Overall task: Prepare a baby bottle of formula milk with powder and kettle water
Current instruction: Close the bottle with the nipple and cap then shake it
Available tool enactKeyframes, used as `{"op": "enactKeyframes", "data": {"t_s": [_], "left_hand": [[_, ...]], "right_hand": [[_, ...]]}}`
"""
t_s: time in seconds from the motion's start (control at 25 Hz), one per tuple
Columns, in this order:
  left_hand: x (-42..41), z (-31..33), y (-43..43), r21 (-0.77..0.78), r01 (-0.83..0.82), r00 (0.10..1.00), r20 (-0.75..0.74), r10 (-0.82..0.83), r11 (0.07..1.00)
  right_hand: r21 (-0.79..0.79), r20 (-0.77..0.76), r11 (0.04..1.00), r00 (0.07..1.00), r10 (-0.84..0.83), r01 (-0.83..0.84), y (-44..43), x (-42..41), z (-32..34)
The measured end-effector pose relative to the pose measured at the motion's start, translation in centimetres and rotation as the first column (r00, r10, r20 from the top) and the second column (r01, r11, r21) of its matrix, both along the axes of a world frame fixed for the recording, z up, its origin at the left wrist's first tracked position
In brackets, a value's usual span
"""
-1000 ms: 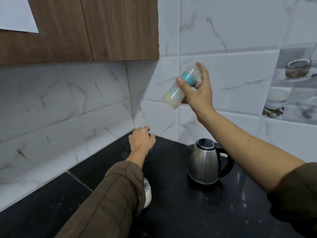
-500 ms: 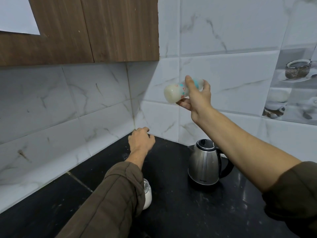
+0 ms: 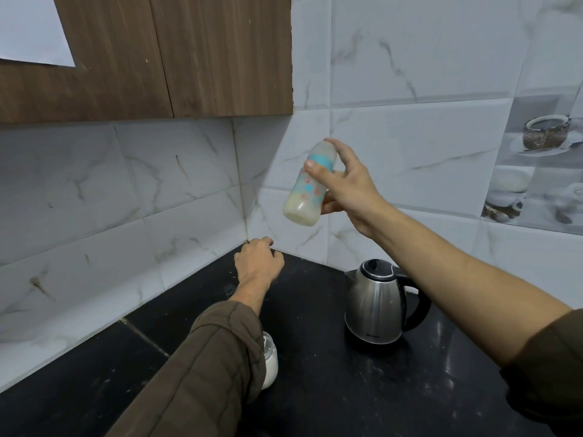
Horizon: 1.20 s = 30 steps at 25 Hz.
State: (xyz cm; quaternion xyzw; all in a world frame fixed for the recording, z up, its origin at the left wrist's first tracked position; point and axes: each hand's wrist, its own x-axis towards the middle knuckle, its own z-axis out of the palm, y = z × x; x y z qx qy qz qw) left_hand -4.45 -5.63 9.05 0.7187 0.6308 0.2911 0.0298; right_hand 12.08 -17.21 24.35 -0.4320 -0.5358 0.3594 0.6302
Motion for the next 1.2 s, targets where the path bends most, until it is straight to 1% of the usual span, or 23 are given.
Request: {"op": "enactKeyframes", "data": {"t_s": [0.04, 0.08, 0.16, 0.2, 0.24, 0.32, 0.36, 0.4, 0.44, 0.52, 0.56, 0.6, 0.68, 0.72, 0.76, 0.8, 0.88, 0.92, 1.0, 1.08, 1.12, 1.16, 1.2], "left_hand": [[0.0, 0.0, 0.0, -0.004, 0.003, 1.000, -0.006, -0.003, 1.000], [0.0, 0.0, -0.2, -0.006, 0.004, 1.000, -0.013, -0.004, 1.000], [0.1, 0.0, -0.3, -0.003, 0.002, 1.000, -0.022, -0.002, 1.000], [0.1, 0.0, -0.3, -0.003, 0.001, 1.000, -0.022, -0.001, 1.000], [0.1, 0.0, -0.4, -0.004, 0.002, 1.000, -0.021, -0.002, 1.000], [0.2, 0.0, -0.4, -0.004, 0.007, 1.000, -0.017, -0.007, 1.000], [0.2, 0.0, -0.3, -0.007, 0.008, 1.000, -0.016, -0.008, 1.000], [0.2, 0.0, -0.3, -0.008, 0.010, 1.000, -0.016, -0.010, 1.000], [0.2, 0.0, -0.3, -0.007, 0.013, 1.000, -0.018, -0.013, 1.000], [0.3, 0.0, -0.3, -0.002, 0.011, 1.000, -0.018, -0.011, 1.000], [0.2, 0.0, -0.3, -0.003, 0.008, 1.000, -0.017, -0.008, 1.000], [0.1, 0.1, -0.2, -0.005, 0.008, 1.000, -0.016, -0.008, 1.000], [0.1, 0.0, -0.2, -0.014, 0.011, 1.000, -0.012, -0.011, 1.000], [0.1, 0.0, -0.2, -0.016, 0.010, 1.000, -0.014, -0.011, 1.000], [0.1, 0.0, -0.3, -0.014, 0.009, 1.000, -0.019, -0.009, 1.000], [0.1, 0.1, -0.3, -0.010, 0.009, 1.000, -0.023, -0.009, 1.000], [0.1, 0.1, -0.4, -0.004, 0.007, 1.000, -0.023, -0.007, 1.000], [-0.1, 0.1, -0.4, -0.004, 0.001, 1.000, -0.021, -0.001, 1.000], [-0.4, 0.1, -0.3, -0.009, -0.007, 1.000, -0.021, 0.006, 1.000], [-0.5, -0.1, -0.2, -0.018, -0.004, 1.000, -0.022, 0.004, 1.000], [-0.4, -0.1, -0.3, -0.019, -0.004, 1.000, -0.024, 0.004, 1.000], [-0.3, 0.0, -0.4, -0.018, -0.006, 1.000, -0.026, 0.005, 1.000], [-0.3, 0.0, -0.4, -0.015, -0.006, 1.000, -0.026, 0.006, 1.000]], "right_hand": [[0.013, 0.007, 1.000, 1.000, 0.002, -0.002, -0.1, -0.1, 0.0], [0.016, -0.066, 0.999, 0.997, -0.035, 0.036, 0.2, -0.1, 0.2], [-0.007, -0.337, 0.993, 0.934, -0.117, 0.122, 0.8, 0.6, 0.9], [-0.022, -0.394, 0.991, 0.910, -0.133, 0.135, 1.0, 0.8, 1.1], [-0.026, -0.355, 0.993, 0.927, -0.120, 0.119, 1.0, 0.9, 1.1], [-0.011, -0.098, 0.999, 0.994, -0.039, 0.038, 0.5, 0.5, 0.6], [-0.005, -0.003, 1.000, 1.000, 0.004, -0.004, 0.1, 0.1, 0.3], [0.002, 0.002, 1.000, 1.000, 0.011, -0.011, 0.1, -0.1, 0.3], [0.007, -0.075, 1.000, 0.997, -0.019, 0.020, 0.5, 0.0, 0.5], [0.000, -0.340, 0.997, 0.937, -0.077, 0.082, 1.0, 0.5, 1.2], [-0.011, -0.378, 0.996, 0.922, -0.084, 0.086, 1.1, 0.5, 1.4], [-0.020, -0.329, 0.998, 0.942, -0.067, 0.064, 1.1, 0.6, 1.4], [-0.009, -0.070, 1.000, 0.997, 0.009, -0.010, 0.7, -0.1, 0.6], [0.004, 0.007, 0.999, 0.999, 0.038, -0.038, 0.4, -0.6, 0.3], [0.020, -0.002, 0.999, 0.999, 0.034, -0.034, 0.4, -0.9, 0.3], [0.029, -0.095, 0.999, 0.995, -0.012, 0.014, 0.7, -0.9, 0.6], [0.023, -0.371, 0.993, 0.924, -0.096, 0.112, 1.3, -0.4, 1.4], [0.020, -0.397, 0.991, 0.911, -0.111, 0.129, 1.4, -0.3, 1.6], [0.026, -0.193, 0.997, 0.979, -0.063, 0.069, 1.1, -0.3, 1.3], [0.034, 0.038, 0.999, 0.999, 0.029, -0.030, 0.3, -0.9, 0.2], [0.046, 0.038, 0.998, 0.999, 0.039, -0.041, 0.3, -1.0, 0.2], [0.051, -0.058, 0.999, 0.998, 0.007, -0.005, 0.4, -1.0, 0.6], [0.039, -0.221, 0.998, 0.974, -0.041, 0.051, 0.8, -0.7, 1.0]]}}
